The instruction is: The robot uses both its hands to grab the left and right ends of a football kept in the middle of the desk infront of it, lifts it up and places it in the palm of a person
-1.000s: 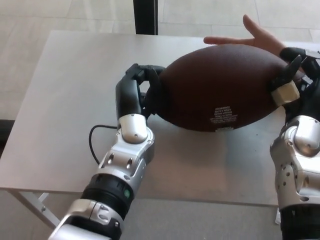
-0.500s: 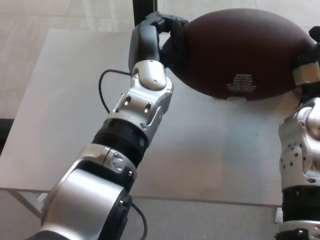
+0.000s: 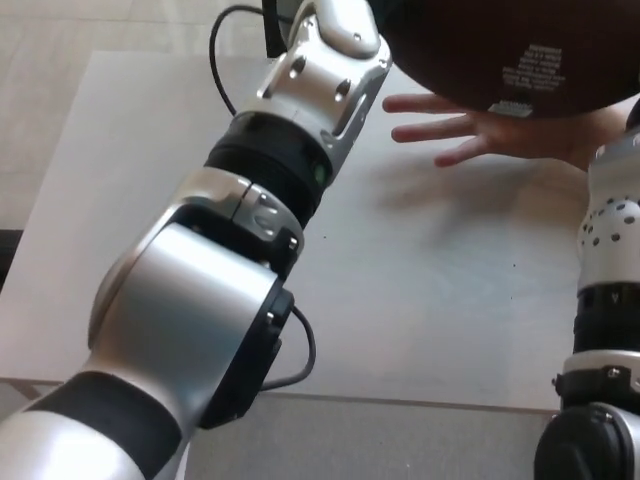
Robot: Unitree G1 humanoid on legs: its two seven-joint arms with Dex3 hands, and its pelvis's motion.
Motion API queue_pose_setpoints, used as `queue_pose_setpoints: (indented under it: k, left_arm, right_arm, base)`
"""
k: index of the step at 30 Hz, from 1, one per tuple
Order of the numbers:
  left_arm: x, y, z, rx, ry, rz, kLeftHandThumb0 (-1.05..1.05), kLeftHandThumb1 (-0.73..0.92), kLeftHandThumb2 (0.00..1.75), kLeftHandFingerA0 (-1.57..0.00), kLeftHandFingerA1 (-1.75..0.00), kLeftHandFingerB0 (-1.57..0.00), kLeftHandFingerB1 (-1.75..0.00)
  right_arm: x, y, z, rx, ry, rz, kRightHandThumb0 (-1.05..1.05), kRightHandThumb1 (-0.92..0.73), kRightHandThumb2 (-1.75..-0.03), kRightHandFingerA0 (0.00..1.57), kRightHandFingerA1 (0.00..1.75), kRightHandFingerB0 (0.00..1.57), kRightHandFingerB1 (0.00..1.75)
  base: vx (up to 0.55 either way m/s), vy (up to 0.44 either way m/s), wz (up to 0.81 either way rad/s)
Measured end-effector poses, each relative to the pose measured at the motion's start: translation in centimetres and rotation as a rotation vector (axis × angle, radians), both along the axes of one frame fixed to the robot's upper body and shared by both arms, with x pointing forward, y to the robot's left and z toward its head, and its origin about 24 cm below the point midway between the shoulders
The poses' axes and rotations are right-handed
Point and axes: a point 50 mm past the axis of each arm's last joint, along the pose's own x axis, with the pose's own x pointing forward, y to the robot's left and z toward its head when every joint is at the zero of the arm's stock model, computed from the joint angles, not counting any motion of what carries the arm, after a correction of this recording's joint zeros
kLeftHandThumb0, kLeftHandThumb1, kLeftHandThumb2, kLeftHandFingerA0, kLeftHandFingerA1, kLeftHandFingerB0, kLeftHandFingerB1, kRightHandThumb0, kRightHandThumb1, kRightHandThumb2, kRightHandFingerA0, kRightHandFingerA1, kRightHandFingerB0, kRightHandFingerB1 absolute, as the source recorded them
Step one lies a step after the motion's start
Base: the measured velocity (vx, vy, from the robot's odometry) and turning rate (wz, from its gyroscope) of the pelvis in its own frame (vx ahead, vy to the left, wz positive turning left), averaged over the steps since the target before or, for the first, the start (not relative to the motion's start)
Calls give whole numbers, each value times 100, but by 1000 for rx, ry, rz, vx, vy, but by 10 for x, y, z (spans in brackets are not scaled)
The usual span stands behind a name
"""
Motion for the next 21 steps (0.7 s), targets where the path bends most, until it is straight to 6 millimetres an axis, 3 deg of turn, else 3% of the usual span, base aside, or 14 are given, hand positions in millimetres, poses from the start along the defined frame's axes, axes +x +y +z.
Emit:
queue_pose_setpoints:
  k: [1,2,4,5,6,7,8,9,10,11,16,18,19,21]
  left_arm:
    - [1,0,6,8,-7,3,-31,69,63,-75,-160,-58,-84]
    - [1,0,12,19,-13,8,-36,65,63,-75,-152,-63,-78]
    - [3,2,19,45,-13,15,-42,65,62,-74,-151,-64,-77]
    - [3,3,20,64,-13,19,-39,66,61,-73,-136,-61,-73]
    - [4,6,22,80,-8,23,-38,72,62,-71,-117,-63,-69]
    - [4,6,22,87,-3,26,-38,72,62,-71,-117,-63,-69]
    - [5,9,22,94,15,33,-35,73,62,-72,-110,-71,-76]
    - [6,11,21,98,28,39,-35,72,63,-75,-129,-74,-80]
    - [6,13,18,103,42,43,-35,72,63,-75,-129,-74,-80]
    - [7,14,16,106,53,48,-31,71,61,-72,-124,-64,-67]
    - [8,21,4,110,101,63,-35,74,62,-72,-117,-64,-65]
    - [8,24,-7,122,128,67,-36,76,62,-67,-108,-61,-66]
    - [8,25,-10,125,139,68,-36,72,60,-66,-113,-62,-70]
    - [7,27,-17,123,157,68,-37,71,60,-67,-109,-62,-67]
  right_arm:
    - [3,1,4,11,-6,3,-15,-59,-102,86,161,78,145]
    - [6,2,10,19,-14,6,-18,-70,-84,83,163,72,147]
    - [12,5,16,31,-12,13,-22,-68,-82,89,164,78,148]
    - [15,7,18,36,-7,17,-24,-68,-79,85,159,75,135]
    - [17,9,19,40,1,23,-22,-60,-99,89,147,85,128]
    - [19,11,20,43,8,26,-22,-60,-99,89,147,85,128]
    - [22,14,20,52,23,39,-33,-80,-71,81,125,73,102]
    - [24,16,20,58,35,47,-28,-87,-67,66,125,62,90]
    - [27,18,19,66,55,54,-32,-82,-68,77,118,69,91]
    - [28,20,17,71,73,59,-28,-80,-76,75,140,64,108]
    - [31,26,4,51,160,86,-30,-80,-70,71,131,64,96]
    - [33,28,-2,28,208,100,-41,-88,-67,61,113,56,85]
    - [33,29,-4,16,227,107,-39,-88,-67,66,125,62,91]
    - [34,30,-6,-4,249,113,-36,-86,-66,68,125,64,86]
  base:
    - [0,0,0]
    - [0,0,0]
    - [0,0,0]
    - [0,0,0]
    - [0,0,0]
    - [0,0,0]
    - [0,0,0]
    - [0,0,0]
    - [0,0,0]
    - [0,0,0]
    - [0,0,0]
    - [0,0,0]
    - [0,0,0]
    - [0,0,0]
